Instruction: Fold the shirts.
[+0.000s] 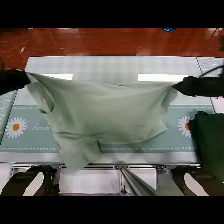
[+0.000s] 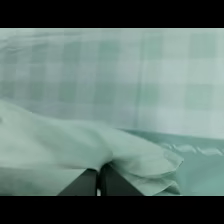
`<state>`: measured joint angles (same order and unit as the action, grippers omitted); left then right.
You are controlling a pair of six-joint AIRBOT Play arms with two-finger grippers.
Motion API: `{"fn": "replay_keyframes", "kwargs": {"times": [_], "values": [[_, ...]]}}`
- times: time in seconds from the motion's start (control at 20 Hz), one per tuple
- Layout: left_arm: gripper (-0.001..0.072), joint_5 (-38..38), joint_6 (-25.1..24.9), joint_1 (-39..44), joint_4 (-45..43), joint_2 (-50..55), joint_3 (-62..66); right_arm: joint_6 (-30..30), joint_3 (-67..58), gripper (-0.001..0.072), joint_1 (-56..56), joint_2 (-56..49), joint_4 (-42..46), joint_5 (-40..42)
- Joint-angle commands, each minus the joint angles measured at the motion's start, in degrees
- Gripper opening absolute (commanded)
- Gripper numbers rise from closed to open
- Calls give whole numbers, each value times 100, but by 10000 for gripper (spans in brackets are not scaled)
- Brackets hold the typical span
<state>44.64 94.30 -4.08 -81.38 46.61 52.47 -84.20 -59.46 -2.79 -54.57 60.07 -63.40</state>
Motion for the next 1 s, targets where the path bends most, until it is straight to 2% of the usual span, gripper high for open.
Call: {"fn": "replay_keyframes", "kwargs": {"times": [0.0, 0.1, 0.25, 0.3, 0.35, 0.4, 0.5, 0.6, 0.65, 0.75, 0.8, 0.85, 0.95], "values": [[17, -1462, 352, 17, 396, 1276, -223, 656, -179, 25, 4, -1709, -1080, 1248], [18, -1484, 350, 17, 647, 2011, 129, 654, -793, 25, 4, -2636, -1353, 1362], [20, -1084, 350, 4, 772, 2765, 680, 509, -1829, 38, -2, -3731, -1716, 1311], [113, -848, 330, -39, 769, 2903, 879, 444, -2144, 212, -2, -3956, -1751, 1283], [380, -562, 170, -133, 765, 2966, 1084, 369, -2393, 422, -37, -4072, -1753, 1220], [506, -184, -4, -315, 748, 2973, 1318, 369, -2625, 414, -118, -4096, -1746, 1064], [506, 964, -389, -855, 599, 2962, 1858, 367, -3049, 413, -476, -4015, -1716, 385], [504, 2081, -404, -1543, 599, 2927, 2092, 378, -3193, 406, -1069, -3727, -1539, -564], [503, 2542, -476, -1843, 599, 2883, 1982, 393, -3193, 406, -1314, -3560, -1064, -1047], [503, 3274, -485, -2350, 754, 2723, 1150, 389, -2826, 405, -1552, -3132, 553, -1971], [504, 3403, -688, -2524, 1073, 2590, 581, 358, -2273, 405, -1613, -2800, 1134, -2039], [504, 3399, -1056, -2686, 1554, 2420, 0, 273, -1615, 405, -1709, -2435, 1298, -1860], [504, 3346, -1718, -3115, 2562, 2061, -1047, 225, -162, 406, -2028, -1602, 883, -1084]]}}
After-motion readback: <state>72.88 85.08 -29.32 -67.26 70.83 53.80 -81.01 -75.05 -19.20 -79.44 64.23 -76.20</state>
